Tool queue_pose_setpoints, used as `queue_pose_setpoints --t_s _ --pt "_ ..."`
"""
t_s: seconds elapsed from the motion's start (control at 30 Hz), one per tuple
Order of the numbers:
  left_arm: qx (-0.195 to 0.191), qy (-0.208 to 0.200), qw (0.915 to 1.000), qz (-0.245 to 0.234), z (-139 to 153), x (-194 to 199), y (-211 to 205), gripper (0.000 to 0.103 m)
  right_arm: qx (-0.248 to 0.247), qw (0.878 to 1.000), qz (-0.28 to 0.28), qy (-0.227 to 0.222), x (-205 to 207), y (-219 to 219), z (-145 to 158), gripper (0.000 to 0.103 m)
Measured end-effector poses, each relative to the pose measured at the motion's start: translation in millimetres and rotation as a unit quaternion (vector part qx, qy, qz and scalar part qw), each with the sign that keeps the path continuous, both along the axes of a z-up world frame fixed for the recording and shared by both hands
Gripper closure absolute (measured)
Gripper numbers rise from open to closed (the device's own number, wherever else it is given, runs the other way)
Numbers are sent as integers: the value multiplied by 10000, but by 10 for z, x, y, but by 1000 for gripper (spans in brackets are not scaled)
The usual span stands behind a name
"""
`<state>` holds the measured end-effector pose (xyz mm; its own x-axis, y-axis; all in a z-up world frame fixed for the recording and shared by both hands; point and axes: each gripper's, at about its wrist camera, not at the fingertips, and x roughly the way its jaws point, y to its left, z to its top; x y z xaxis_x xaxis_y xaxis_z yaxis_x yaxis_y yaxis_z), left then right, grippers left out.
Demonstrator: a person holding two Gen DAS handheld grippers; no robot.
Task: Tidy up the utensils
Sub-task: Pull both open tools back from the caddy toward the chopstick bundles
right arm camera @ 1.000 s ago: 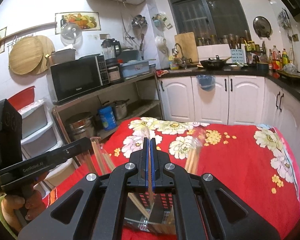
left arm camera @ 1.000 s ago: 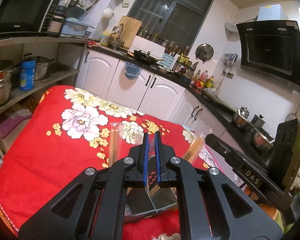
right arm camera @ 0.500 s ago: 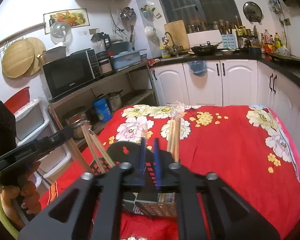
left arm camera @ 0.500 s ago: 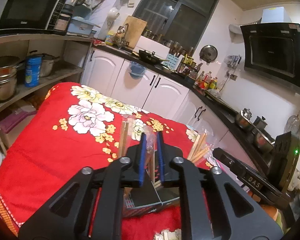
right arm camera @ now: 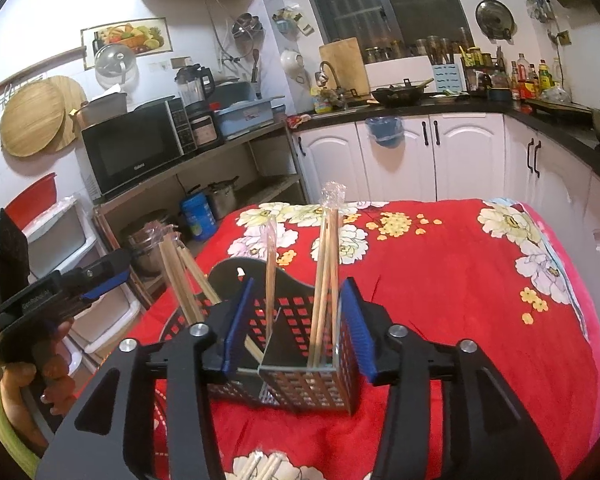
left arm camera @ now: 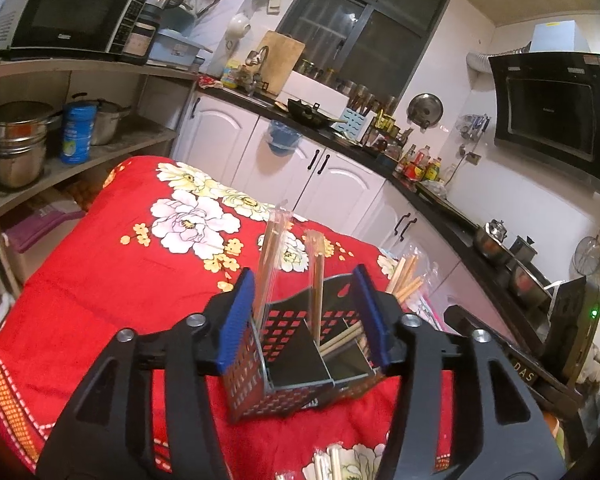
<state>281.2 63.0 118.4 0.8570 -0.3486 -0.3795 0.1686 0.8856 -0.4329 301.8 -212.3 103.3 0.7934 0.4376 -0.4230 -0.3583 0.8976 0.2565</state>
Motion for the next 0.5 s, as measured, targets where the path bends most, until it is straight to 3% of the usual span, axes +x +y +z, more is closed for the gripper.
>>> queue_pose_setpoints --t_s 0.3,0.5 --pt "12 8 10000 49 -29 -204 21 30 -26 10000 -41 -85 -211 -65 15 38" --pt "67 -27 9999 138 -33 -359 30 12 -13 9999 -92 -120 -319 -106 10 33"
